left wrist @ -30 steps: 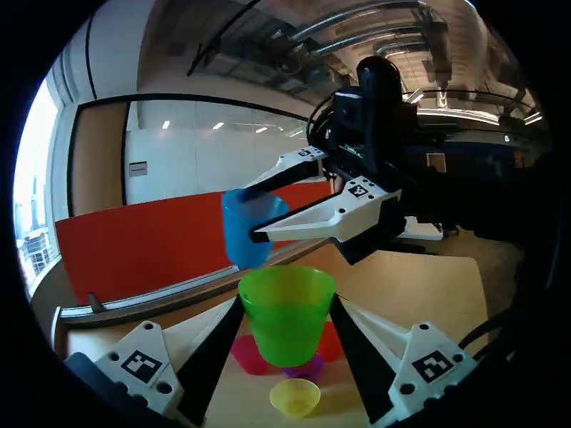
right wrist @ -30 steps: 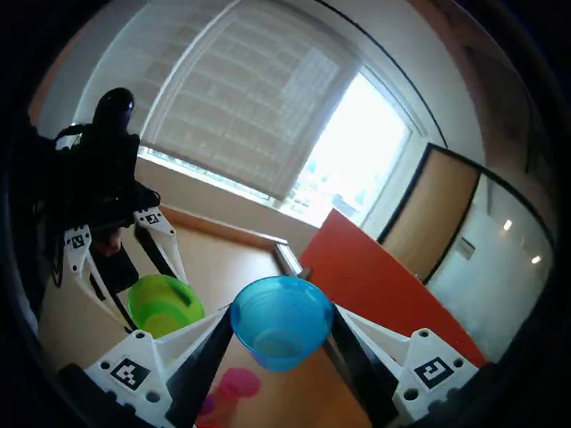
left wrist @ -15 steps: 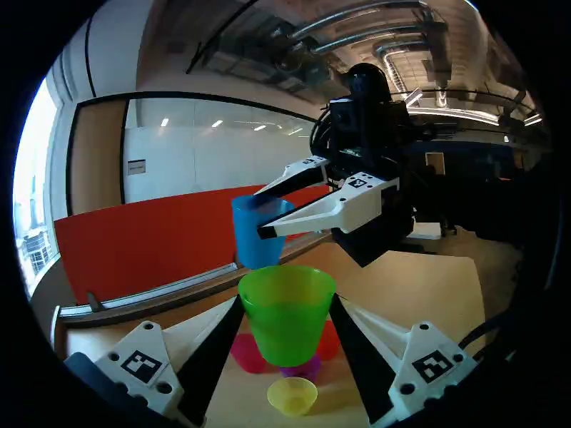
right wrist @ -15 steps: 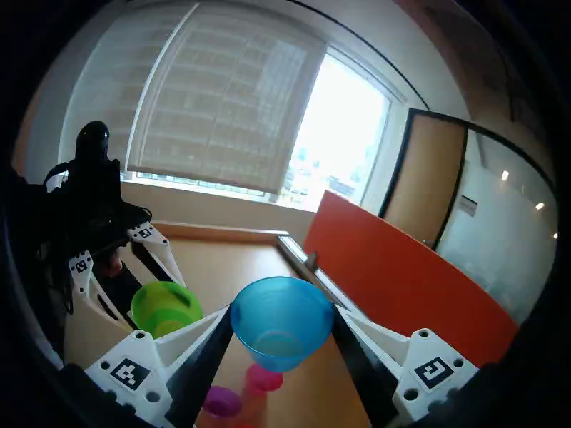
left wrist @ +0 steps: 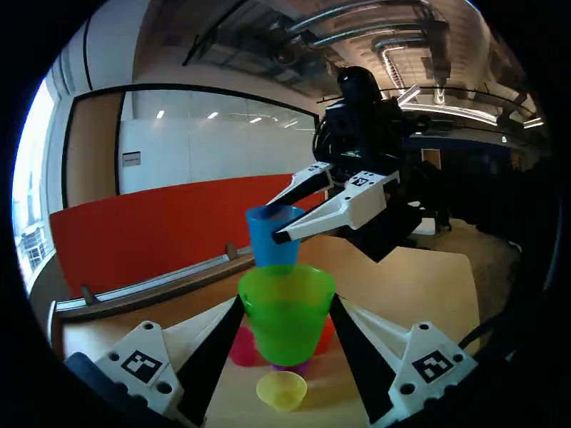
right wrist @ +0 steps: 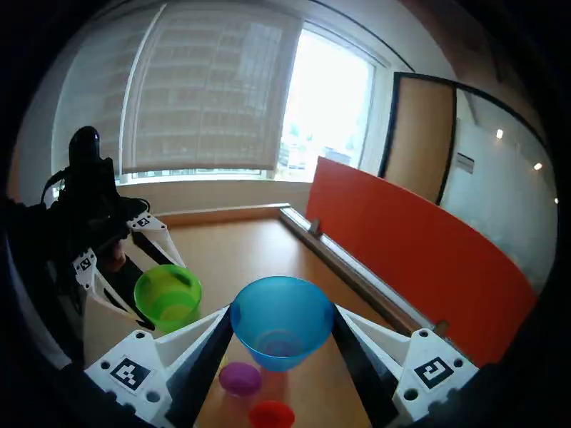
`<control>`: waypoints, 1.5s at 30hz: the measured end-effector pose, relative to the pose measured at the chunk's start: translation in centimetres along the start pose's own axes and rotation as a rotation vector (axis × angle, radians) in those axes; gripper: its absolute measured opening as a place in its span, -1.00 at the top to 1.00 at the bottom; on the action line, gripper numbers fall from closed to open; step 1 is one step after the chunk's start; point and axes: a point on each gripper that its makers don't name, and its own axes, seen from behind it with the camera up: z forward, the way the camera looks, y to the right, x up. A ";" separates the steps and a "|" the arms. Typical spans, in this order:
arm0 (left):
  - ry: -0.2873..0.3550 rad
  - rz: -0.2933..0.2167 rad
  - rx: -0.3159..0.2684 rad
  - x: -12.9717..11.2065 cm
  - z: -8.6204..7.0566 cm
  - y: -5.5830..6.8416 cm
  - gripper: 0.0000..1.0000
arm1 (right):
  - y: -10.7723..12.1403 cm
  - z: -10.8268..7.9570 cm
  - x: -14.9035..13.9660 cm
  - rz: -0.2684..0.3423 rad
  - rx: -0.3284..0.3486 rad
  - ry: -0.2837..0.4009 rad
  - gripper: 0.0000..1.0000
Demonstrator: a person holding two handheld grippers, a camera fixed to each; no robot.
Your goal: Pour water
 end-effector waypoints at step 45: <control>-0.250 0.026 -0.149 -11.2 3.7 7.0 -0.70 | -5.3 -2.6 -16.5 0.008 0.076 -0.170 -0.88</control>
